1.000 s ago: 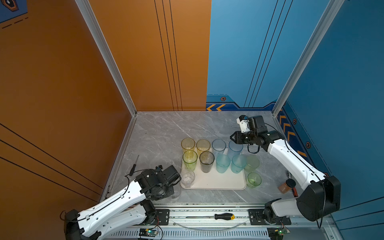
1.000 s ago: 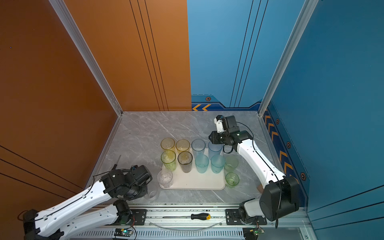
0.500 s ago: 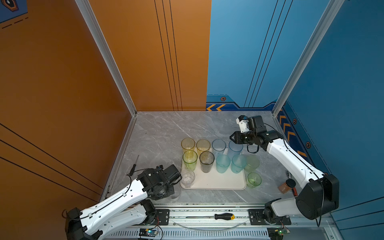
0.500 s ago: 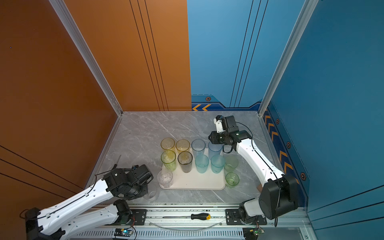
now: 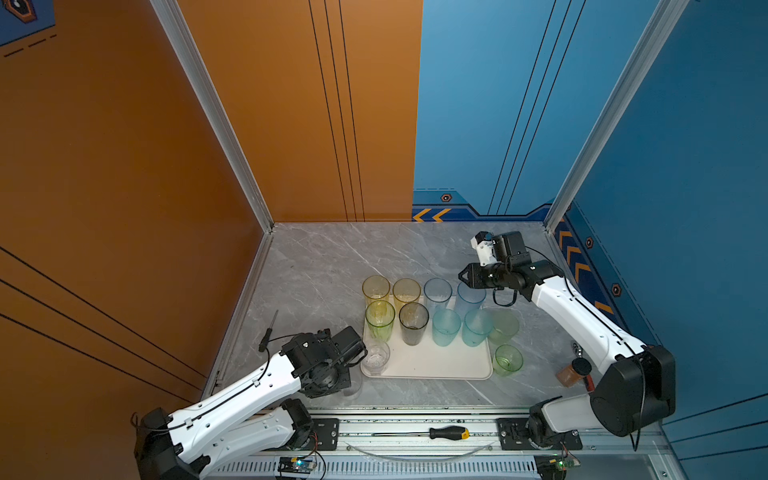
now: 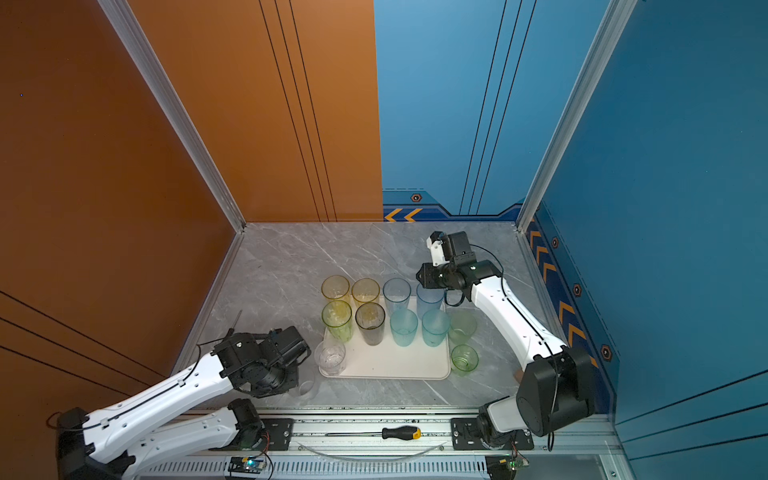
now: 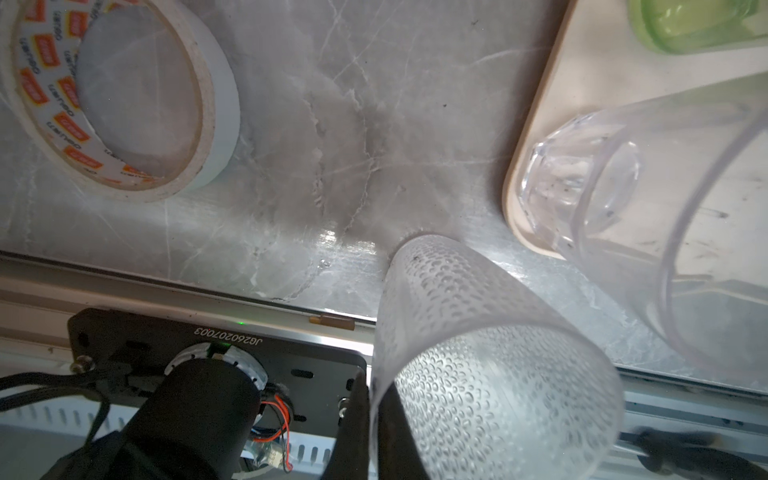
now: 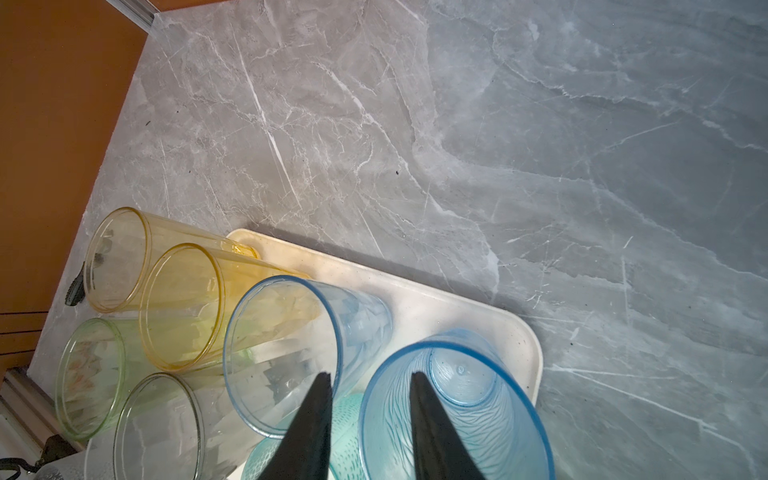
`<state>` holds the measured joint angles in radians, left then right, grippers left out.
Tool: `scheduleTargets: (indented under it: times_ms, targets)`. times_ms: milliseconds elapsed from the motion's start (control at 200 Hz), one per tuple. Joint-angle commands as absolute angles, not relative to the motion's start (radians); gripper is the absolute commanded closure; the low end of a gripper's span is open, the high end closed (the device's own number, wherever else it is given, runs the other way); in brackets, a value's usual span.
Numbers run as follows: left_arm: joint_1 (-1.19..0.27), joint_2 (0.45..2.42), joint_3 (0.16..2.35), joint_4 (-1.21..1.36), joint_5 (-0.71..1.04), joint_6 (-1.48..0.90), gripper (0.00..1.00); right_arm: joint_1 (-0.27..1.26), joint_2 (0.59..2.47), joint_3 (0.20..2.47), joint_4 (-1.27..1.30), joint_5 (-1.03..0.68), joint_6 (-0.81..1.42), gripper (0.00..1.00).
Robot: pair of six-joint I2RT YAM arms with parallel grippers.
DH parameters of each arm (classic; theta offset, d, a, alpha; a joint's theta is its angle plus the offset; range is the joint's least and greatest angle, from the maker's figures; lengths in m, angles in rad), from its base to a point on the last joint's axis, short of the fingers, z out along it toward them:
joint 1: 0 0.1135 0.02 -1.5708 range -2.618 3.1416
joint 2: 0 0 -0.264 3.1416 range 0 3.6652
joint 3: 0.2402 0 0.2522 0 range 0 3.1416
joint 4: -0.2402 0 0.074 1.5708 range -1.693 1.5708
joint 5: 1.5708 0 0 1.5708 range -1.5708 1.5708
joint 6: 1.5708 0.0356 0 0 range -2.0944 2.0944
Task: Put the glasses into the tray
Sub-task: 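Carry the frosted glass with the left gripper over the tray beside the clear glass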
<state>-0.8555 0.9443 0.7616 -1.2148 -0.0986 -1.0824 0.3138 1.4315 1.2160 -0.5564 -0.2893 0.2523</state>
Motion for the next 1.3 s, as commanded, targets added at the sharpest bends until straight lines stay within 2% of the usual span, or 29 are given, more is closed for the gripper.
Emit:
scheduleTargets:
  times_ms: [0,456,731,1297]
  targets:
    - [-0.845,0.965,0.799,-1.228,-0.061,-1.032,0.95,0.318,1.433,1.219,-0.552,-0.303,0.254,0.69]
    - [-0.885,0.983,0.887,-1.258,0.031,-0.941,0.96,0.321,1.422,1.217,-0.555,-0.298,0.261,0.69]
    - [-0.928,1.081,1.015,-1.258,0.048,-0.866,0.96,0.322,1.408,1.217,-0.562,-0.291,0.262,0.69]
    - [-1.011,1.465,1.457,-1.257,-0.193,-0.614,0.97,0.319,1.374,1.226,-0.605,-0.251,0.262,0.69]
